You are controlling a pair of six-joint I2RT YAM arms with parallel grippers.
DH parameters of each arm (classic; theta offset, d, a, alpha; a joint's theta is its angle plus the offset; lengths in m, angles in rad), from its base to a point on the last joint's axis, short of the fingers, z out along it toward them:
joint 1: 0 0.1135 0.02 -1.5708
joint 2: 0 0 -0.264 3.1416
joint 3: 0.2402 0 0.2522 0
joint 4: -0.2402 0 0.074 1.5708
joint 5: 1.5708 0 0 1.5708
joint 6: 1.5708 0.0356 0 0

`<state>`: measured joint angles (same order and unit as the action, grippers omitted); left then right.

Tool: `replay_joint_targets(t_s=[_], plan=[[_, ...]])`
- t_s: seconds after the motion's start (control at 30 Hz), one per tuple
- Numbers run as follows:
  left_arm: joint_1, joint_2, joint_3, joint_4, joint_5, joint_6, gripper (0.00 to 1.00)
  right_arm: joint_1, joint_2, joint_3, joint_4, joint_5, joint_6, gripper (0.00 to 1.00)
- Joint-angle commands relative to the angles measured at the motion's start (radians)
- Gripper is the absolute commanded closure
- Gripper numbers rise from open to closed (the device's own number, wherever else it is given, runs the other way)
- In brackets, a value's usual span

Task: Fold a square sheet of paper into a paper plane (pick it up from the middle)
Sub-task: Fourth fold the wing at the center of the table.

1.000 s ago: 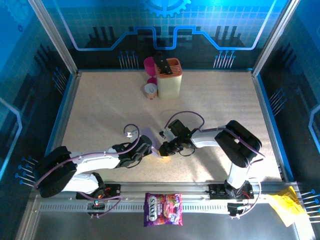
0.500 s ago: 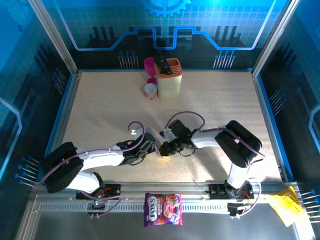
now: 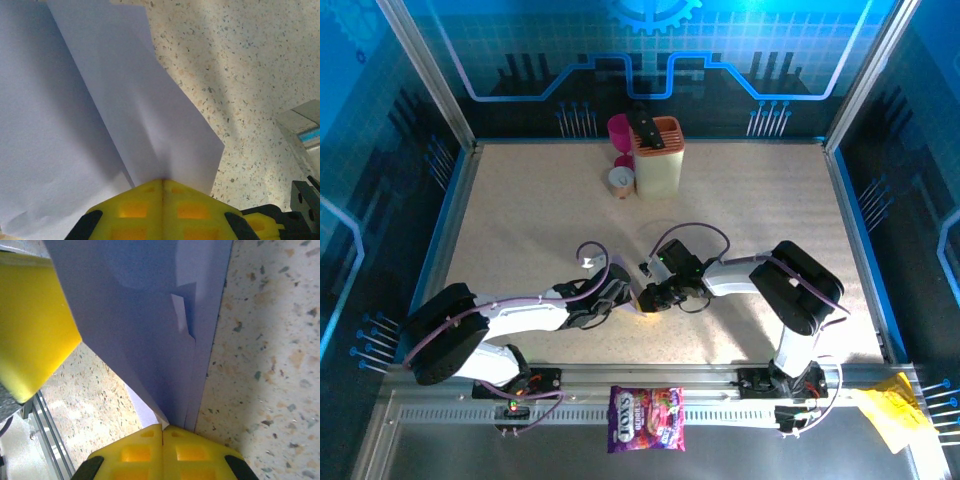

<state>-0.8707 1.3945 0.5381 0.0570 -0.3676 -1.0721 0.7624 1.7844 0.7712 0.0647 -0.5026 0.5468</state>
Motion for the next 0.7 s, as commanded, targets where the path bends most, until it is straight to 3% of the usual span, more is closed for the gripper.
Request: replay_joint_targets(t_s=[0.0,0.67], plan=[[0.01,0.015,0.023,0.028,0.015,0.023,1.0,0.011,0.072,-0.054,-0.119,0.05,0.006,1.0],[0.049,0.091,0.051,0.032,0.018,0.054,1.0,0.011,0.078,-0.055,-0.115,0.05,0.009,1.0]])
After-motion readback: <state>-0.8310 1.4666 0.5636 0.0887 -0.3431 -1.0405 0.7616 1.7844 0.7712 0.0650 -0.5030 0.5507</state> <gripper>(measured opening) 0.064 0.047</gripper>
